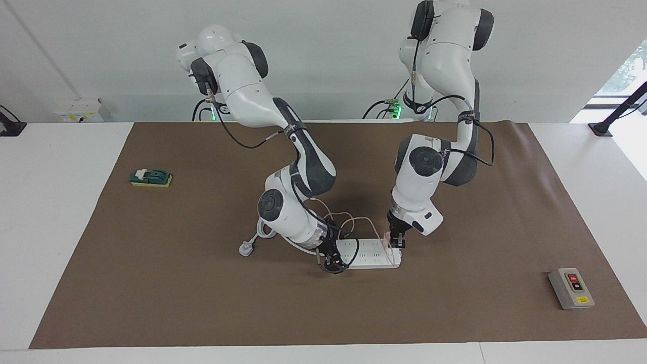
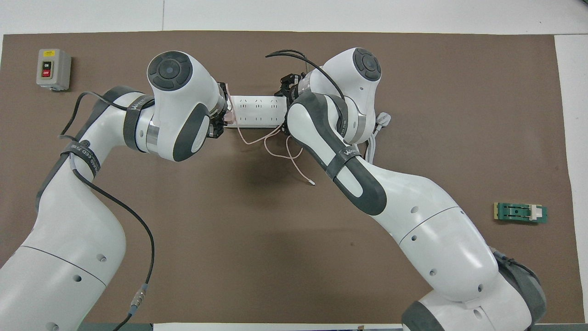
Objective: Unplug charger and place it aside
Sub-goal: 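Pull the pink charger out of the strip with the left gripper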
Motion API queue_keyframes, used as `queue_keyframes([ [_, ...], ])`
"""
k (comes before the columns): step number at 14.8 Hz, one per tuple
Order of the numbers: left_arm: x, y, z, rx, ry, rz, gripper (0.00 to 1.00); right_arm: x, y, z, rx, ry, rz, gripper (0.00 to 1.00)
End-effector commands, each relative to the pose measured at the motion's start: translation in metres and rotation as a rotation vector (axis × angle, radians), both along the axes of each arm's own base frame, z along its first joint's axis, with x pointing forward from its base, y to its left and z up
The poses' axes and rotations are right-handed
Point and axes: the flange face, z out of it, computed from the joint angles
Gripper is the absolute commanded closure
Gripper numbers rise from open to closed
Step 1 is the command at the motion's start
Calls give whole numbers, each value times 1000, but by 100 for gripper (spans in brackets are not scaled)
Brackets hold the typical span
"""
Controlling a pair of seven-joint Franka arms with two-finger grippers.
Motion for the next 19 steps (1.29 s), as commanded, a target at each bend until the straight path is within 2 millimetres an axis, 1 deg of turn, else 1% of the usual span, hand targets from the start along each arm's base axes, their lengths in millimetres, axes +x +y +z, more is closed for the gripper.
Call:
queue_keyframes([
  [1,10,37,65,24,-11,-21,100,3,-1,-7,12,-53,-36,63],
  [3,10,59,93,17,-19,-35,100,3,-1,-8,13,-59,-41,62],
  [4,10,79,104,12,1,-47,100,2,-1,-8,12,-59,-42,62],
  [5,10,100,112,7,25,-75,100,3,-2,-9,10,-58,-43,57],
  [6,11,118,117,4,40,-106,100,2,-2,-9,8,-57,-42,19],
  [7,13,144,121,-3,52,-130,100,2,-2,-6,7,-56,-35,0],
  [10,23,220,136,-16,29,-231,100,3,-6,13,19,-52,-29,0],
  [11,24,242,136,-21,19,-286,100,3,-9,22,22,-42,-21,0],
  [12,24,261,137,-16,4,-357,100,2,-9,37,28,-37,-12,0],
  [13,23,273,133,-9,-7,-414,100,1,-12,45,27,-26,-1,0],
  [14,22,286,131,-4,-16,-433,100,0,-13,53,26,-21,5,0],
  [15,20,303,128,-5,-18,-423,100,0,-15,61,27,-23,7,0],
  [16,20,312,126,-5,-19,-430,100,1,-17,66,27,-26,7,0],
  [17,19,315,124,-2,-23,-454,100,4,-27,73,26,-25,2,0],
  [18,18,315,117,-1,-24,-467,100,5,-35,84,24,-23,5,0],
  [19,16,310,112,5,-43,-473,100,4,-40,95,18,-22,14,0],
])
